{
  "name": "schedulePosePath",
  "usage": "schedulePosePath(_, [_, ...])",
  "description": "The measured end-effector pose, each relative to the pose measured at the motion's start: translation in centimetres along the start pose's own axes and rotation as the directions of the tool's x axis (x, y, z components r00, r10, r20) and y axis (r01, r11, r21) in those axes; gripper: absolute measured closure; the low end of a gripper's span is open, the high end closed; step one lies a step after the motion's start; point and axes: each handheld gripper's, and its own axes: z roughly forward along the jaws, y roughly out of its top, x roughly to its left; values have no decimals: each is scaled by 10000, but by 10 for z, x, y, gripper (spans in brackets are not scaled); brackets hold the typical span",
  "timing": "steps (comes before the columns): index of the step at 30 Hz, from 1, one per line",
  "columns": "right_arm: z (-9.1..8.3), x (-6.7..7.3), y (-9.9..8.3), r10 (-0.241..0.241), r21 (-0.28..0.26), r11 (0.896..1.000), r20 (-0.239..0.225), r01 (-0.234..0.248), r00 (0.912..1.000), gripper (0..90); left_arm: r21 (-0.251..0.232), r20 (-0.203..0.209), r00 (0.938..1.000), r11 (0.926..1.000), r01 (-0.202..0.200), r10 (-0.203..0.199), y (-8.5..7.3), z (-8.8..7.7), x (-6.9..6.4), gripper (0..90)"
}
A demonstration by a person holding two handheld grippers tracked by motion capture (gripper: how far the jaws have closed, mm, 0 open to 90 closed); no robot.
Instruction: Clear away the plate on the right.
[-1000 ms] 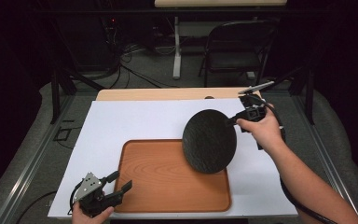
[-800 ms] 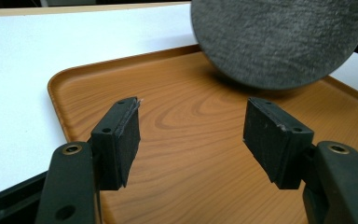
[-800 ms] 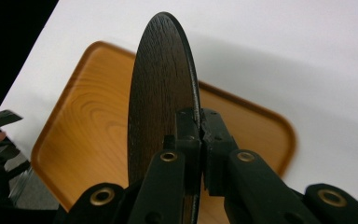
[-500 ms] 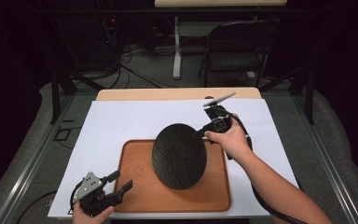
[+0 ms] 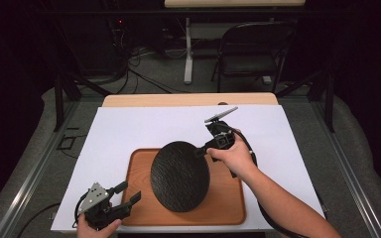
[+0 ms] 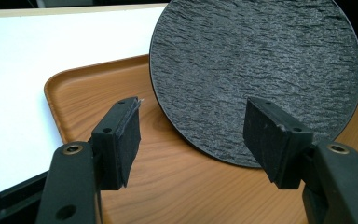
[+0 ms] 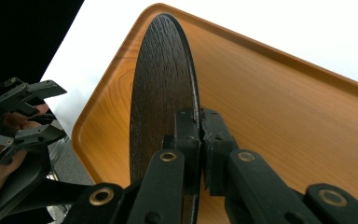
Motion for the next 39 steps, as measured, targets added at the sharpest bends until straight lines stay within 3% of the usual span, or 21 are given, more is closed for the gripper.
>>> schedulePosePath(7, [2, -6, -4, 92, -3, 10000, 57, -92, 9999, 874, 2, -5, 10000, 10000, 1, -1, 0, 0, 0, 365])
schedulePosePath(10, [2, -7, -6, 343, 8, 9994, 31, -343, 9994, 874, 5, 0, 10000, 10000, -1, 1, 0, 0, 0, 365])
schedulePosePath(29, [-1, -8, -12, 355, -106, 9993, 63, -355, 9993, 873, 29, -35, 10000, 10000, -1, 1, 0, 0, 0, 365])
schedulePosePath(39, [-1, -23, -26, 677, -72, 9977, 133, -676, 9976, 853, 33, -48, 10000, 10000, -1, 1, 0, 0, 0, 365])
